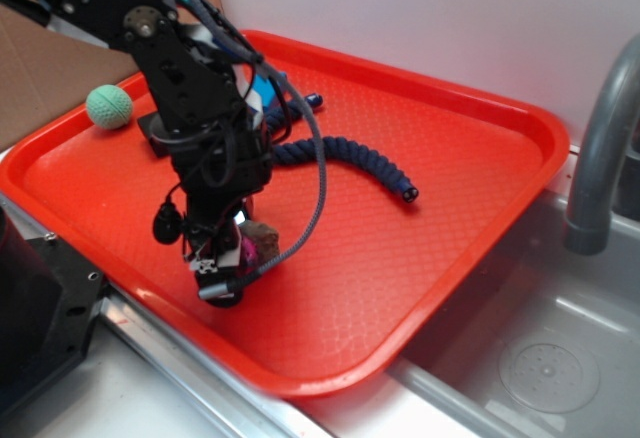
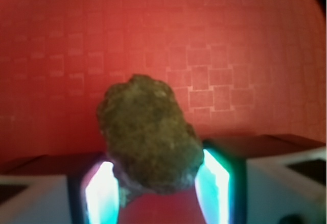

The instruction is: Grab the rock.

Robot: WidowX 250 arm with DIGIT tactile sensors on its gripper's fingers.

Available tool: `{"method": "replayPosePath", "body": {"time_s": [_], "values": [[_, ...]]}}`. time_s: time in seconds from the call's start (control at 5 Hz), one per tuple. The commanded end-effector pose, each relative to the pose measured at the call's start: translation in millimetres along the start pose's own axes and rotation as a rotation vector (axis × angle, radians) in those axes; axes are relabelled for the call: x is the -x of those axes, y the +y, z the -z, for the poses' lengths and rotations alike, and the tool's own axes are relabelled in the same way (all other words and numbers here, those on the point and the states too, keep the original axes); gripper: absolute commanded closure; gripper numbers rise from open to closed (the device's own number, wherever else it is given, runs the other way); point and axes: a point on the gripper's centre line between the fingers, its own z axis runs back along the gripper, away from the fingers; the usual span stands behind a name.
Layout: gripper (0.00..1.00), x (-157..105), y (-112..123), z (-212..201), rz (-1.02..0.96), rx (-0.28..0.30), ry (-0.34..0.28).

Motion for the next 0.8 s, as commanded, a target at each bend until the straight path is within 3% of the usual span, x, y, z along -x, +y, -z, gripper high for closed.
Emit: {"method": "replayPosePath", "body": {"time_s": [0.0,0.2,0.4,0.6], "values": [[1.00,-2,7,-1,-0.025,0.011,-0.020],[1.00,-4,20,-26,-0.126,0.019,-0.033],[1.00,-1,50,-77,-0.373,0.004,-0.041],[1.00,25,94,-129,-0.624,0.010,-0.073]]}}
